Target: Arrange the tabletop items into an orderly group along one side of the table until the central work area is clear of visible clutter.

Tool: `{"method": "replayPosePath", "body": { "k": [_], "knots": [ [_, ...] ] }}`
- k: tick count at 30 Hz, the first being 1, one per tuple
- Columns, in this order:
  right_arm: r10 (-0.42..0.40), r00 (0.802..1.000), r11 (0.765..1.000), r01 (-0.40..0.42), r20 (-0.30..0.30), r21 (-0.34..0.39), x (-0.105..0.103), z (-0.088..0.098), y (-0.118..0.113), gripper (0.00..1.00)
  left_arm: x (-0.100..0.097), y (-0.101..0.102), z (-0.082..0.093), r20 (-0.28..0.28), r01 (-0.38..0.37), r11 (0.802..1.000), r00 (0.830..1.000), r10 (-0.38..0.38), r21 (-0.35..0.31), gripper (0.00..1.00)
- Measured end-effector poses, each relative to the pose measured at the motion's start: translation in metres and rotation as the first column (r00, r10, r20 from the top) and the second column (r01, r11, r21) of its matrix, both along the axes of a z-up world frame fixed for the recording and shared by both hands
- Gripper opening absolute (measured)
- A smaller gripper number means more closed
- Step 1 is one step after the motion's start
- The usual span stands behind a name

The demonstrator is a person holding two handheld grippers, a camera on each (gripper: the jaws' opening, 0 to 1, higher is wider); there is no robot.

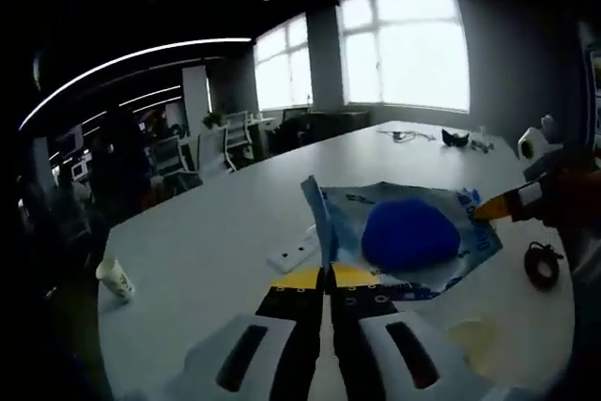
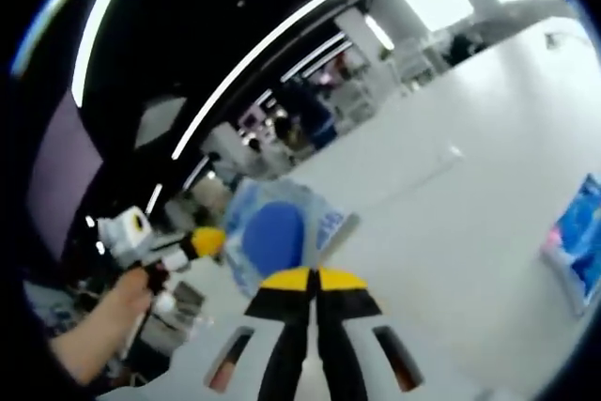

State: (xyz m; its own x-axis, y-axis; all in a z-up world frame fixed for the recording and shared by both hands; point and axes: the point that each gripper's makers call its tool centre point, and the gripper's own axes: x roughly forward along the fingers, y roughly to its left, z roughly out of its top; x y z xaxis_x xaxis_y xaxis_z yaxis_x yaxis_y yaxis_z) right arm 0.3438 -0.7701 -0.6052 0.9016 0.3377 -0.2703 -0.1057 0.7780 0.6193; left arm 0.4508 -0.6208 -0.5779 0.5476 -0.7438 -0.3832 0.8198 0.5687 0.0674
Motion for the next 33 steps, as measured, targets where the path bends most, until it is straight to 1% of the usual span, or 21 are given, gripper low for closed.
{"method": "replayPosePath", "body": {
  "k": [3,6,8,11,15,19,20,22,24,25,27,28,29,30,33],
  "knots": [
    [0.007,1.0,1.0,-0.007,0.009,0.0,-0.005,0.007,-0.009,0.0,-0.009,-0.006,0.005,-0.015,-0.011,1.0,1.0,0.012,0.009,0.01],
    [0.013,1.0,1.0,-0.013,0.015,0.001,-0.01,0.013,-0.016,0.0,-0.016,-0.012,0.008,-0.016,-0.017,0.999,1.0,0.017,0.028,0.0],
    [0.022,0.999,1.0,-0.022,0.023,-0.018,-0.015,0.017,-0.023,0.0,-0.021,-0.018,0.012,-0.013,-0.018,0.999,1.0,0.019,0.033,0.0],
    [0.022,0.999,1.0,-0.022,0.028,-0.018,-0.017,0.022,-0.038,0.0,-0.029,-0.026,0.019,-0.014,-0.028,0.999,0.999,0.028,0.027,0.0],
    [0.023,0.999,0.999,-0.021,0.037,-0.05,-0.023,0.03,-0.054,0.0,-0.045,-0.043,0.026,-0.018,-0.045,0.998,0.999,0.046,0.034,0.0],
    [0.024,0.999,0.997,-0.022,0.033,-0.069,-0.029,0.031,-0.07,0.0,-0.058,-0.057,0.02,-0.05,-0.07,0.996,0.996,0.073,0.051,0.0],
    [0.026,0.999,0.996,-0.023,0.03,-0.083,-0.027,0.029,-0.078,0.0,-0.06,-0.059,0.019,-0.052,-0.071,0.996,0.996,0.074,0.051,0.0],
    [0.027,0.999,0.994,-0.024,0.025,-0.107,-0.03,0.028,-0.088,0.0,-0.066,-0.068,0.017,-0.061,-0.072,0.996,0.995,0.075,0.047,0.0],
    [0.034,0.999,0.992,-0.031,0.02,-0.122,-0.033,0.027,-0.093,0.0,-0.072,-0.075,0.017,-0.071,-0.087,0.995,0.993,0.09,0.04,0.0],
    [0.044,0.999,0.99,-0.042,0.014,-0.135,-0.034,0.026,-0.096,0.0,-0.074,-0.077,0.014,-0.079,-0.106,0.993,0.991,0.109,0.042,0.0],
    [0.068,0.998,0.986,-0.068,-0.005,-0.152,-0.035,0.021,-0.098,0.0,-0.079,-0.079,0.01,-0.075,-0.127,0.99,0.988,0.132,0.061,0.0],
    [0.077,0.997,0.984,-0.077,-0.007,-0.161,-0.034,0.019,-0.1,0.0,-0.083,-0.079,0.005,-0.065,-0.147,0.985,0.986,0.153,0.086,0.0],
    [0.09,0.996,0.98,-0.091,-0.014,-0.178,-0.035,0.016,-0.102,0.0,-0.086,-0.081,0.002,-0.064,-0.156,0.983,0.985,0.163,0.093,0.0],
    [0.092,0.996,0.978,-0.094,-0.016,-0.185,-0.034,0.014,-0.102,0.0,-0.091,-0.082,-0.003,-0.065,-0.178,0.979,0.981,0.185,0.098,0.0],
    [0.105,0.994,0.971,-0.108,-0.026,-0.213,-0.036,0.009,-0.105,0.0,-0.104,-0.085,-0.016,-0.074,-0.214,0.972,0.972,0.222,0.097,0.0]
  ]
}}
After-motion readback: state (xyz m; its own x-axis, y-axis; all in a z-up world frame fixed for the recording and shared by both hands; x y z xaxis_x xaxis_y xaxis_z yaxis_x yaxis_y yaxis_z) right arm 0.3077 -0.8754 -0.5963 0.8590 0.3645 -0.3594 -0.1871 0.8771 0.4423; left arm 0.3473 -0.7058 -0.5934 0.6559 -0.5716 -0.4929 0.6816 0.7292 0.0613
